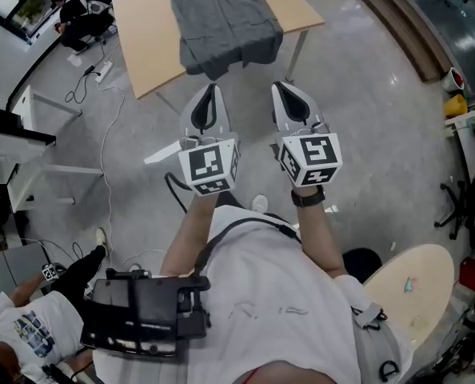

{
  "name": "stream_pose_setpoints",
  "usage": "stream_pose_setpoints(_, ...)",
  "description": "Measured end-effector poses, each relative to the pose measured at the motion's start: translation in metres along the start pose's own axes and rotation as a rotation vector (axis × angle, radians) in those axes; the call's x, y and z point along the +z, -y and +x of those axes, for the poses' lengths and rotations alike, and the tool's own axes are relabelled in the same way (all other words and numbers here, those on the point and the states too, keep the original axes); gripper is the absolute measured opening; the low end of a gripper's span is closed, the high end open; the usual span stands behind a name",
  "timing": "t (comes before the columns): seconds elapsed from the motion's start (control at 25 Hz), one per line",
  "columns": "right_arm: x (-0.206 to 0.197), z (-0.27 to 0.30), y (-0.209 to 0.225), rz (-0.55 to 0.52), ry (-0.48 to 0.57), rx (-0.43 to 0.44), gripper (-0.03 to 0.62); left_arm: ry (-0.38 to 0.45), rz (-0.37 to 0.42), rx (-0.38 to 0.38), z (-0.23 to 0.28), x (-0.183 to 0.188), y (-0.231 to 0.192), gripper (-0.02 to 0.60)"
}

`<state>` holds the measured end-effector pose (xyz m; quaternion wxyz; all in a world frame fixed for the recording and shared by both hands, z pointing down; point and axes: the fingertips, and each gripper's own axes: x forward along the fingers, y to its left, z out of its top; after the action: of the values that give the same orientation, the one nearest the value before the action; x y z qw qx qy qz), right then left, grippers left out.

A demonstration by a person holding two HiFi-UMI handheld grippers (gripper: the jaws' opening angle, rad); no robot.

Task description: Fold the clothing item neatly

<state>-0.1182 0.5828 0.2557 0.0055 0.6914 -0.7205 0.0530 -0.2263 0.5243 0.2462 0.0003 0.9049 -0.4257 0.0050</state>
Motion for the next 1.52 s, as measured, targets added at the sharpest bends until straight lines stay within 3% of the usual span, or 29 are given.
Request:
stream_pose_setpoints(0.16,-0.031,0.016,-0.023,-0.086,-0.095,0.107,0.0,-0.113,0.03,-0.029,0.01,-0.037,-0.001,0.003)
stream_pose_setpoints(0.24,-0.033,0.027,-0.024,-0.06,-0.075,0.109,0.0,-0.138,0.023,-0.044,0.02,-0.044,-0.002,0.004)
stream_pose_setpoints(0.36,-0.024,0.052,-0.008,0.004,-0.032,0.063,0.0,-0.13,0.019,-0.06,0.043,-0.039,-0.006,0.004)
stream_pose_setpoints(0.56,-0.016,0.11,0.023,0.002,-0.011,0.0,-0.006,-0.161,-0.007,-0.058,0.106,-0.051,-0.023,0.005)
stream_pose_setpoints(0.8,0.0,0.201,0.067,0.034,-0.075,-0.116,-0.008,-0.075,0.02,-0.053,0.191,-0.023,-0.062,0.005)
stream_pose_setpoints(1.16,-0.021,0.302,0.061,0.006,-0.149,-0.042,-0.001,-0.131,-0.052,-0.017,0.268,-0.049,-0.138,0.005)
stream_pose_setpoints(1.36,-0.032,0.344,0.09,0.009,-0.176,-0.015,-0.002,-0.166,-0.057,-0.013,0.308,-0.068,-0.146,0.005)
stream_pose_setpoints(1.52,-0.037,0.403,0.118,0.02,-0.155,0.044,-0.002,-0.197,-0.073,0.033,0.356,-0.085,-0.163,0.005)
